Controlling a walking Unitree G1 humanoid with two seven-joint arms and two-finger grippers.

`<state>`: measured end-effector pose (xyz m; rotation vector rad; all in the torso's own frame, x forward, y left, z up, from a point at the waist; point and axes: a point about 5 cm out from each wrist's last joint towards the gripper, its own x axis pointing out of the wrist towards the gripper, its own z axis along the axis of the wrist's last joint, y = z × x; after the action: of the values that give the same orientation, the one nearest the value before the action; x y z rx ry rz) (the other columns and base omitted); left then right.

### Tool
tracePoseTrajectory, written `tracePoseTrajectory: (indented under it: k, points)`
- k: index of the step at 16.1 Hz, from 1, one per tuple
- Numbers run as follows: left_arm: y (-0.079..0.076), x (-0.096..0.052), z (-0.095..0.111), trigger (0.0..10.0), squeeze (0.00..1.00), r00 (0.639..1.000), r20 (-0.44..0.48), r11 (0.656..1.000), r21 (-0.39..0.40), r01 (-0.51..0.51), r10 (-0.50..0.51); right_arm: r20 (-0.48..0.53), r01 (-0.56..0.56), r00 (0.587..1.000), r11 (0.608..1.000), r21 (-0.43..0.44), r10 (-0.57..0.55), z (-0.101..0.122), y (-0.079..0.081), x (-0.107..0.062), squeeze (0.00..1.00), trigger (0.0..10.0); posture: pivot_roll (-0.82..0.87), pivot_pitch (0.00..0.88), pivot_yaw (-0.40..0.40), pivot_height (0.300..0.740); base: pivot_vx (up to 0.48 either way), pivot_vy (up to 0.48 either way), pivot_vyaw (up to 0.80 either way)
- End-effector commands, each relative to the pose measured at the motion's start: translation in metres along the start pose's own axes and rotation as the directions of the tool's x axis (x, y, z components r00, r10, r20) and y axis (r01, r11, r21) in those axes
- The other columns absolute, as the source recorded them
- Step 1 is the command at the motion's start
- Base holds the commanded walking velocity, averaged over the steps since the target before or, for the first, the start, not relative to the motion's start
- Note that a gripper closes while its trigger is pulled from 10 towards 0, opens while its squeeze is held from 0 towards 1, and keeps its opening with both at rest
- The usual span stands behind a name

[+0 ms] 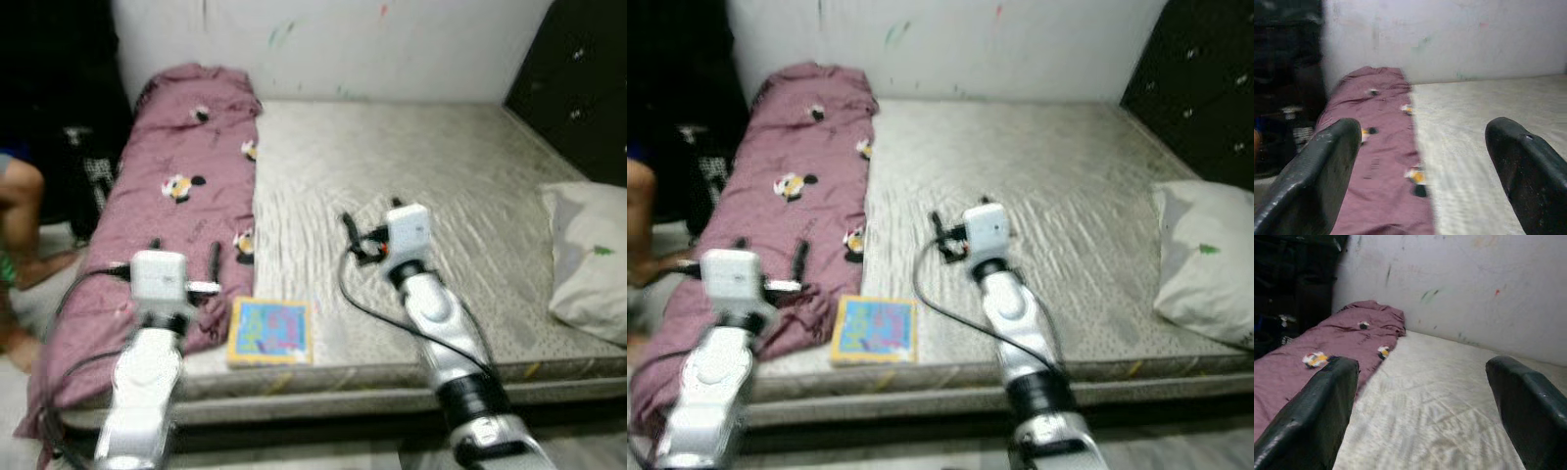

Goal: Clean up the room

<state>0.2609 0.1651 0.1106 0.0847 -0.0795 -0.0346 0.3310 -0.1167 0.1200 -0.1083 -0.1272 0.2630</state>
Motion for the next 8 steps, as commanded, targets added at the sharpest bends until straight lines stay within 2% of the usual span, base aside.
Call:
tracePoseTrajectory:
  k: [1,6,8]
  points:
    - [0.0038,0.0016,0.0031,10.0,0.00,1.000,0.012,1.000,0.014,-0.004,0.004,0.013,0.000,1.000,1.000,0.008,0.000,0.0030,0.0007,0.0020,0.00,10.0,0.00,0.000,-0.045,0.740,0.000,-0.364,0.00]
    - [0.0027,0.0023,0.0032,10.0,0.00,1.000,0.015,1.000,0.015,-0.004,0.004,0.016,-0.004,1.000,1.000,0.002,0.004,0.0031,0.0001,0.0026,0.00,10.0,0.00,0.000,-0.050,0.740,0.000,-0.363,0.00]
    - [0.0025,0.0021,0.0032,10.0,0.00,1.000,0.020,1.000,0.003,-0.009,0.009,0.017,-0.008,1.000,1.000,0.000,0.008,0.0030,0.0001,0.0028,0.00,10.0,0.00,0.000,-0.051,0.740,0.000,0.000,0.00]
